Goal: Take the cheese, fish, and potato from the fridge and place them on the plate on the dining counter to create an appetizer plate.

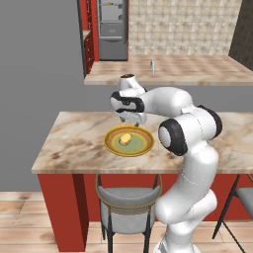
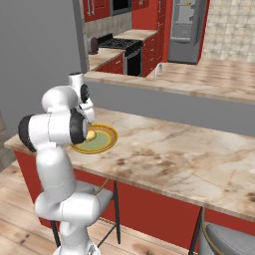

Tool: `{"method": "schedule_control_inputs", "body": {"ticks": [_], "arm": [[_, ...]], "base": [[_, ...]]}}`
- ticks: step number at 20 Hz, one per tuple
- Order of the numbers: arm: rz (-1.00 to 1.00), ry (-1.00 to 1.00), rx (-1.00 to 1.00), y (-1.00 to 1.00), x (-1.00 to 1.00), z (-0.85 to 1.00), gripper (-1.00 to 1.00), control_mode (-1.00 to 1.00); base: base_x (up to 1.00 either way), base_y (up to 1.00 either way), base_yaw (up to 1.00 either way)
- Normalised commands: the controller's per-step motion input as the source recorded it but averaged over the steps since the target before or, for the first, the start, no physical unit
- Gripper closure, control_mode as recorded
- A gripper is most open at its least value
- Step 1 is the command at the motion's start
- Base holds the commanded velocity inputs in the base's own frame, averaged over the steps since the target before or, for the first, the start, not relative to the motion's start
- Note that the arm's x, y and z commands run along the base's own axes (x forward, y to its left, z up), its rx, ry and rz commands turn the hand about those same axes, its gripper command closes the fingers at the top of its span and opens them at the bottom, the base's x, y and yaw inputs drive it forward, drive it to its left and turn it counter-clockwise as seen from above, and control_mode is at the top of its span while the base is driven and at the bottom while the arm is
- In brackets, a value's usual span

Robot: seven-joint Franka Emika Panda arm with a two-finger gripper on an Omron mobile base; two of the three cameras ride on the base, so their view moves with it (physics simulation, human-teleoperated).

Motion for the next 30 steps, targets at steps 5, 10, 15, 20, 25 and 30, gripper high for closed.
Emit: {"method": "schedule_control_inputs", "body": {"ticks": [5,10,15,20,25,30], "arm": [[0.08,-0.42,0.0,-0.16,-0.99,1.0,-1.0,-1.0],[0.15,-0.37,0.0,-0.53,-0.94,0.86,-1.0,-1.0],[0.18,-0.13,0.0,-0.7,-1.0,0.91,-1.0,-1.0],[0.36,-0.05,-0.09,-0.46,-0.97,0.74,-1.0,-1.0],[0.42,-0.01,-0.17,-0.14,-0.98,0.31,-1.0,-1.0],[0.32,-0.01,-0.16,0.0,-0.99,0.29,-1.0,-1.0]], "base": [[0.0,0.0,0.0],[0.0,0.0,0.0],[0.0,0.0,0.0],[0.0,0.0,0.0],[0.0,0.0,0.0],[0.0,0.0,0.0]]}}
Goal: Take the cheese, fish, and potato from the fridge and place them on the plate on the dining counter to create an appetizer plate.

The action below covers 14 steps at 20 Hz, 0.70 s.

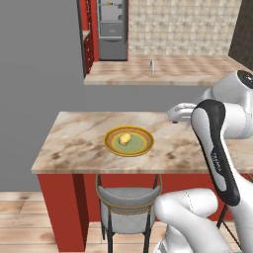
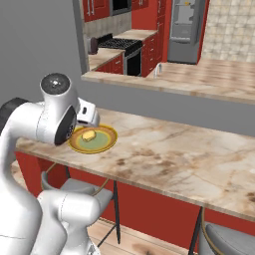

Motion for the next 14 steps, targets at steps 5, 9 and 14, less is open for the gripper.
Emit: {"method": "schedule_control_inputs", "body": {"ticks": [5,9,14], "arm": [[0.17,-0.01,-0.16,0.0,-0.94,0.45,-1.0,-1.0],[0.06,0.0,-0.11,0.0,-0.81,0.09,-1.0,-1.0],[0.0,0.0,-0.01,-0.02,-0.19,0.0,-1.0,1.0]], "base": [[0.0,0.0,0.0],[0.0,0.0,0.0],[-0.8,-0.36,0.0]]}}
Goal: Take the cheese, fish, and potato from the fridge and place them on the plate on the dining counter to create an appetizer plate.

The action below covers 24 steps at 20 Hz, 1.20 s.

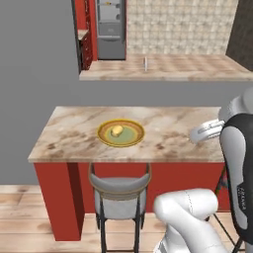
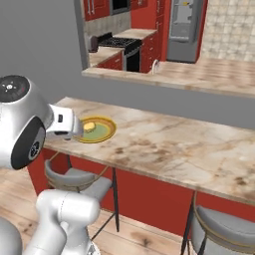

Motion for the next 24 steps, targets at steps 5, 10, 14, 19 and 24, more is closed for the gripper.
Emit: {"method": "schedule_control_inputs", "body": {"ticks": [5,10,14,19,24], "arm": [[0.0,0.0,0.0,0.0,0.0,0.0,-1.0,1.0],[0.0,0.0,0.0,0.0,0.0,0.0,-1.0,1.0],[0.0,0.0,0.0,0.0,0.0,0.0,-1.0,1.0],[0.0,0.0,0.0,0.0,0.0,0.0,-1.0,1.0],[0.0,0.0,0.0,0.0,0.0,0.0,-1.0,1.0]], "base": [[-0.92,-0.77,-0.05],[-0.88,-1.0,-0.2],[-0.71,-1.0,-0.21],[-0.21,-1.0,-0.16],[-0.03,-1.0,-0.25]]}}
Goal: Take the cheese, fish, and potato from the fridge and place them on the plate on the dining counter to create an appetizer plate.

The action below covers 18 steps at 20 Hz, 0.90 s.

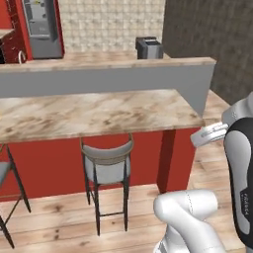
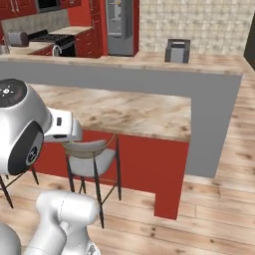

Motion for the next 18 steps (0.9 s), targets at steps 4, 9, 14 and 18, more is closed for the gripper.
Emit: {"method": "schedule_control_inputs", "body": {"ticks": [4,9,14,18], "arm": [[0.0,0.0,0.0,0.0,0.0,0.0,-1.0,1.0],[0.0,0.0,0.0,0.0,0.0,0.0,-1.0,1.0],[0.0,0.0,0.0,0.0,0.0,0.0,-1.0,1.0],[0.0,0.0,0.0,0.0,0.0,0.0,-1.0,1.0]], "base": [[0.17,-1.0,-0.19],[0.36,-1.0,-0.15],[0.35,-1.0,-0.19],[0.52,-1.0,-0.19]]}}
